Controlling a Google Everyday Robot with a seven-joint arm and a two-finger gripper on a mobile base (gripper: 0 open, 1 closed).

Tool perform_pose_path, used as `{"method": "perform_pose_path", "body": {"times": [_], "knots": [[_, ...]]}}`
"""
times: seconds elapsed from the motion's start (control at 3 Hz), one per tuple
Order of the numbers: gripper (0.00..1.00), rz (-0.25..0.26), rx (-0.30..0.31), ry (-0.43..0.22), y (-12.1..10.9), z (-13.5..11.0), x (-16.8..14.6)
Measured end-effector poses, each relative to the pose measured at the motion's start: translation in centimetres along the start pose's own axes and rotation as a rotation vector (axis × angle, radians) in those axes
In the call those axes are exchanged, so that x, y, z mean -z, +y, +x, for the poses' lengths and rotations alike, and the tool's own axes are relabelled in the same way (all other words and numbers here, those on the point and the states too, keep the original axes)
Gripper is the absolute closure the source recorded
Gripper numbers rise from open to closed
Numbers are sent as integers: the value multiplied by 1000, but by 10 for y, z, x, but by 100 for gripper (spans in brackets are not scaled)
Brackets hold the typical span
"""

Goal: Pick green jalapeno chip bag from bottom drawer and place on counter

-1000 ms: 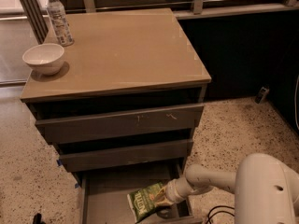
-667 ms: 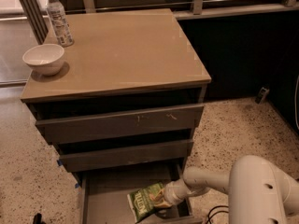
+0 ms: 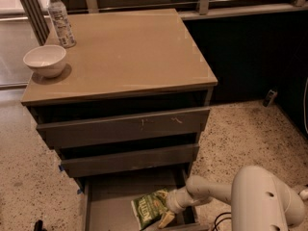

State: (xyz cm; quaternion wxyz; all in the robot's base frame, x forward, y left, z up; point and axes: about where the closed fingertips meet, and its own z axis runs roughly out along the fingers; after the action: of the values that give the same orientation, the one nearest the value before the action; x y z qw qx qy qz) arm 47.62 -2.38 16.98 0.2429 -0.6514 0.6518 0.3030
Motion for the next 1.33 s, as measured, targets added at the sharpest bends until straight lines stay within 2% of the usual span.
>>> {"method": "perform_pose_path", "body": {"times": [0.67,1.33], "knots": [[2,52,22,-14,-13,9,-17],[8,78,47,39,-12,24,-34]]}}
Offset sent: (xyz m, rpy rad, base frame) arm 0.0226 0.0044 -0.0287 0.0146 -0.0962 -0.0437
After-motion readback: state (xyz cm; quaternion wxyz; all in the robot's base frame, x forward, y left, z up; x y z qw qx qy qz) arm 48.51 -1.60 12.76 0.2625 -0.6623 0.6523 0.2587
